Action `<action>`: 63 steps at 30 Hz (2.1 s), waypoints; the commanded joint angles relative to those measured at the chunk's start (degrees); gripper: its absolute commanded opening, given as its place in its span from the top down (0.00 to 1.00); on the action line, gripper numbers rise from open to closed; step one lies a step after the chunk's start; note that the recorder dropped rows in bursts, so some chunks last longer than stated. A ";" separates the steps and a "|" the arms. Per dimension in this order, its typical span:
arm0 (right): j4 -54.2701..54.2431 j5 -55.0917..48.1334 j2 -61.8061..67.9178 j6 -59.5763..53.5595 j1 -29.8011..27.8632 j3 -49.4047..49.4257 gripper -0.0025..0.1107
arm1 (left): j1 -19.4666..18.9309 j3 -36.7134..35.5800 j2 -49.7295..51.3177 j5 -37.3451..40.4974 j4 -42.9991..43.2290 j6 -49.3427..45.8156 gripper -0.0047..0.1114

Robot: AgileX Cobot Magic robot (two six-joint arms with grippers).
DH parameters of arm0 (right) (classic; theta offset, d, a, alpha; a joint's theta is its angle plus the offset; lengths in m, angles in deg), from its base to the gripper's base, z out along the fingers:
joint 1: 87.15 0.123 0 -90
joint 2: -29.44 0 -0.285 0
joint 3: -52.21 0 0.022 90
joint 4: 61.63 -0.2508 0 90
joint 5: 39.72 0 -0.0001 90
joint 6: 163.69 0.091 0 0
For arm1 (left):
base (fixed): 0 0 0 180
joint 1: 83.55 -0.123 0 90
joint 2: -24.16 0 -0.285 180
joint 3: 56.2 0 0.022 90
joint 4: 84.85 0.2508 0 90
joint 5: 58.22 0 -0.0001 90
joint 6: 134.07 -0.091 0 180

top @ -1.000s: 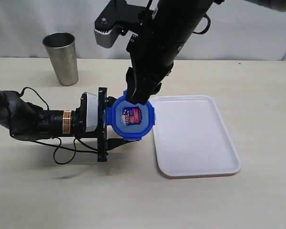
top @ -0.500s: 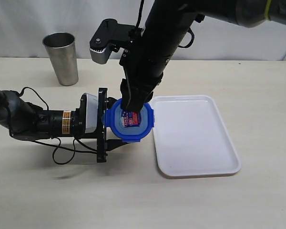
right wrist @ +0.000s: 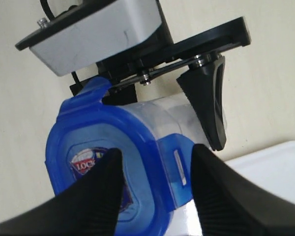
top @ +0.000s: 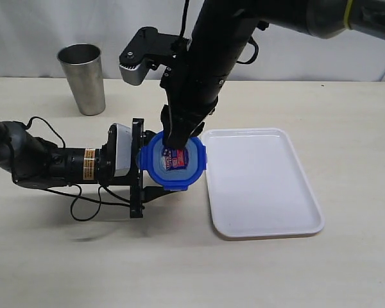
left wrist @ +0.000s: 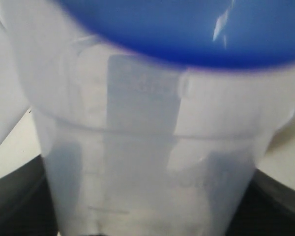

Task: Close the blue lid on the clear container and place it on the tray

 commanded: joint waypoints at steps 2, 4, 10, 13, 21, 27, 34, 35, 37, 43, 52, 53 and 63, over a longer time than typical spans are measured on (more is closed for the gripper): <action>2.39 -2.12 4.68 -0.02 -0.13 1.44 0.69 | 0.01 -0.21 0.22 2.58 0.44 3.58 0.96; 2.50 -2.12 5.03 -0.02 -0.13 1.44 0.72 | 0.01 -0.21 0.22 2.58 0.44 3.58 0.96; -1.91 -2.12 5.15 -1.32 -1.08 1.44 0.73 | 0.01 -0.21 0.22 2.58 0.44 4.64 0.96; -3.41 -2.12 5.57 -1.69 -2.27 1.44 0.73 | 0.01 -0.21 0.22 2.58 0.44 4.64 0.96; 0.59 -1.18 4.96 0.39 -3.05 1.44 0.73 | 0.01 -0.21 0.22 2.58 -1.13 8.49 0.96; 7.92 8.58 2.19 8.44 -3.05 1.44 0.73 | 0.01 -0.21 0.22 2.58 -3.25 11.02 0.96; 13.30 18.09 -1.60 20.33 -3.05 1.44 0.73 | 0.01 -0.21 0.22 2.58 -6.07 15.20 0.96; 13.44 19.07 -2.25 22.45 -3.05 1.44 0.73 | 0.01 -0.21 0.22 2.58 -6.08 15.20 0.96; 13.33 19.76 -3.04 24.43 -3.05 1.44 0.73 | 0.01 -0.21 0.22 2.58 -7.01 15.61 0.96; 7.24 19.51 -4.81 28.29 -1.89 1.44 0.73 | 0.01 -0.21 0.22 2.58 -9.58 18.40 0.96; 37.03 13.20 -4.36 57.27 10.27 1.44 0.61 | 0.12 -0.48 -2.72 12.53 -14.65 19.94 0.96; 36.25 12.85 -4.20 57.99 10.97 1.44 0.61 | 0.12 -0.48 -3.19 14.19 -14.94 21.00 0.96; 34.96 18.09 0.57 59.51 11.25 1.44 0.57 | 0.12 -0.48 -3.69 14.88 -14.75 23.83 0.96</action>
